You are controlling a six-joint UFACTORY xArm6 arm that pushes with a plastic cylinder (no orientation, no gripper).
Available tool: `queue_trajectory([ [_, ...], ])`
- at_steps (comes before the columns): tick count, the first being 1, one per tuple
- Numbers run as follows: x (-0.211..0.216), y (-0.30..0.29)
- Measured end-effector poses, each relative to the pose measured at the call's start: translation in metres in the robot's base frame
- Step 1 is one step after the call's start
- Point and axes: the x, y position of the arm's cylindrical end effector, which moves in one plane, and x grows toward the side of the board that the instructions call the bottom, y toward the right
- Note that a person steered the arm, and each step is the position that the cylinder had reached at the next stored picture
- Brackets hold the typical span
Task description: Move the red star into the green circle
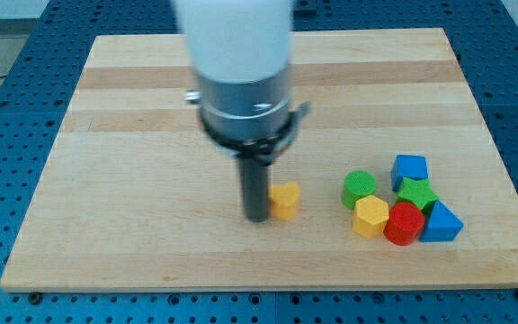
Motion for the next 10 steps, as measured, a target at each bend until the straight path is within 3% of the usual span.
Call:
queue_trajectory([
  [2,-0.013,0.098],
  [4,-0.030,-0.033],
  [7,-0.279,-0.100],
  [8,-0.307,-0.056],
  [9,-0.302,0.046],
  [10,-0.272,0.070],
])
